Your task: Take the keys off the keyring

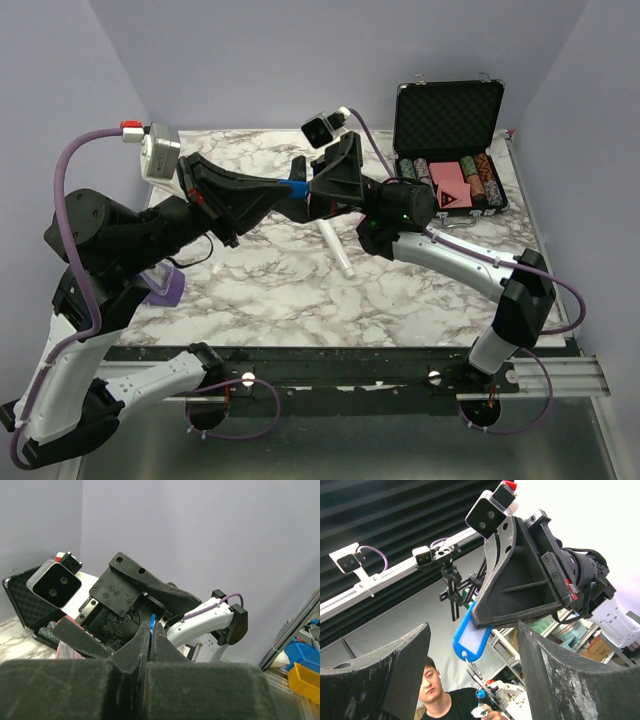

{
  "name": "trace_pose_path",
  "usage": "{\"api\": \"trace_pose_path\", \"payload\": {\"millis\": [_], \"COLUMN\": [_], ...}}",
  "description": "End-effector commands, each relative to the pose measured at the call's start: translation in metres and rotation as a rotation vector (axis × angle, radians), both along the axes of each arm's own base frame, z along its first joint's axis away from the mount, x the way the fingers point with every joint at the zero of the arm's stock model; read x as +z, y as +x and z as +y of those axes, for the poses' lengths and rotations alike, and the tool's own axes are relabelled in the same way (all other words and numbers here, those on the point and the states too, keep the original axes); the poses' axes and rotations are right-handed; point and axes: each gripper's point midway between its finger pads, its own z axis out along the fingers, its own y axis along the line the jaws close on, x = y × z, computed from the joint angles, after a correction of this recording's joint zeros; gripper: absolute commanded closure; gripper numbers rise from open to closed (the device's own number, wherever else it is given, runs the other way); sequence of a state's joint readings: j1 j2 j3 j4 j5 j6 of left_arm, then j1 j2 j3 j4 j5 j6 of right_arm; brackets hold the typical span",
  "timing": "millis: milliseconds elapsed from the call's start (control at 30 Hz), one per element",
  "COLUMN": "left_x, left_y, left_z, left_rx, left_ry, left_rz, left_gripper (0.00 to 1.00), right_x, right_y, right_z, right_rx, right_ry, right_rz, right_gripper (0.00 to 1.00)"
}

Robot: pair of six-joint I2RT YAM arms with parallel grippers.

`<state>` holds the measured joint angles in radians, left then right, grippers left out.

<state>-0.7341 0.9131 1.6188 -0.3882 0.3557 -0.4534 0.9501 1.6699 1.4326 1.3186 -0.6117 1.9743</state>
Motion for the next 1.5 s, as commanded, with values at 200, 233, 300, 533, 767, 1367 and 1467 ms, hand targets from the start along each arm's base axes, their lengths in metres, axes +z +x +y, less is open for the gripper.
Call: {"api": "trace_pose_path", "payload": {"millis": [200,233,300,533,767,1367,1467], "left_x": [0.003,0.002,0.002,-0.002,-0.004,0.004,0.006], "left_y": [-0.003,-0.002,-0.002,-0.001,-0.001,-0.009,-0.01], "left_z": [0.017,0.018,0.022,0.027,0.03,0.041,0.043], "left_rx": [0.062,0.069,0.087,0.108,0.121,0.143,0.148], "left_ry": [-0.002,0.0,0.0,0.006,0.006,-0.014,-0.019], "left_rz": [-0.043,-0.042,-0.044,-0.039,-0.035,-0.05,-0.054], "left_gripper": [1.0,1.0,1.0,1.0,1.0,1.0,1.0], "right_x": [0.019,0.019,0.018,0.017,0.017,0.011,0.011], "right_y": [-0.064,-0.062,-0.062,-0.061,-0.059,-0.056,-0.056], "right_z": [-0.081,-0.08,-0.081,-0.079,-0.078,-0.071,-0.069], "right_rx": [0.013,0.013,0.01,0.007,0.004,-0.003,-0.004], "right_ry": [0.39,0.387,0.388,0.385,0.388,0.375,0.374], "right_rz": [-0.293,-0.289,-0.29,-0.284,-0.275,-0.259,-0.26], "right_gripper": [0.29,0.3,0.32,0.39,0.45,0.55,0.56]}}
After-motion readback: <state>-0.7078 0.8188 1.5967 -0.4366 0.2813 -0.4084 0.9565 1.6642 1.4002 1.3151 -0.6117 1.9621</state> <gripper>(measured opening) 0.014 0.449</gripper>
